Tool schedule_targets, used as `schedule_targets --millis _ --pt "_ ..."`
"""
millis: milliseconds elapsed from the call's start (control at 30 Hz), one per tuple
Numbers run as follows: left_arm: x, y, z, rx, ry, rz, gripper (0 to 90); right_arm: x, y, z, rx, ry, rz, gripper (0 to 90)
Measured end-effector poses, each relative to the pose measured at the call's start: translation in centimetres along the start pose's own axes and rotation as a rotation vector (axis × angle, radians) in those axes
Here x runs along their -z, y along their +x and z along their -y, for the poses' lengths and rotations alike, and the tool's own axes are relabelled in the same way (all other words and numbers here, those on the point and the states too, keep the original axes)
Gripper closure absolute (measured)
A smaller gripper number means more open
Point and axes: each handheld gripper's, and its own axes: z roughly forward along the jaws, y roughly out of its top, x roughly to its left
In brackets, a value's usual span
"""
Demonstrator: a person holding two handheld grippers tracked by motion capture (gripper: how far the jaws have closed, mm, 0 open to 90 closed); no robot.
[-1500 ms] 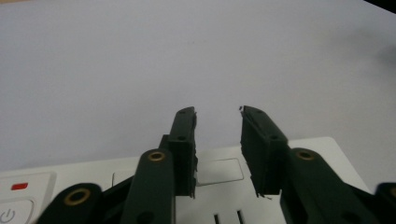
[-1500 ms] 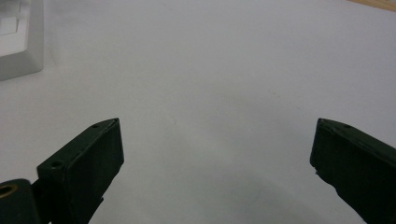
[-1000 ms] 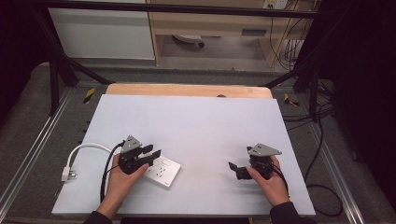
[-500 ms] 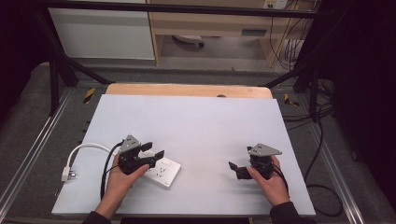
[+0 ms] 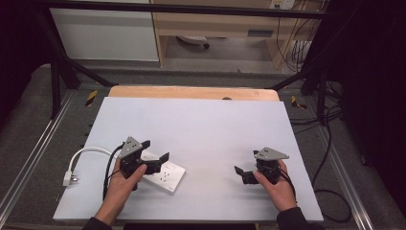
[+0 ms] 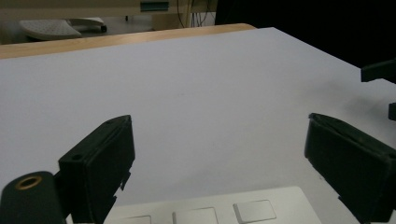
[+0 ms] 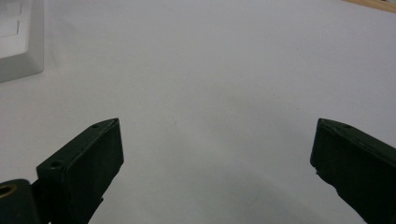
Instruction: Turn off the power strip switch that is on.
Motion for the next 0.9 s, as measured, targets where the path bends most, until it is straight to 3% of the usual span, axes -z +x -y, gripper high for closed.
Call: schedule_targets --millis 567,900 --pt "1.0 0.9 -3.4 0.03 -0.064 -0.014 4.5 0.1 -0.1 0.0 0.001 -0.014 -0.011 3.0" --pt "2.6 1.3 -5.4 0.004 -0.092 -0.035 4.5 0.1 -0.1 -0.1 -0.001 -0.018 -0.017 3.0"
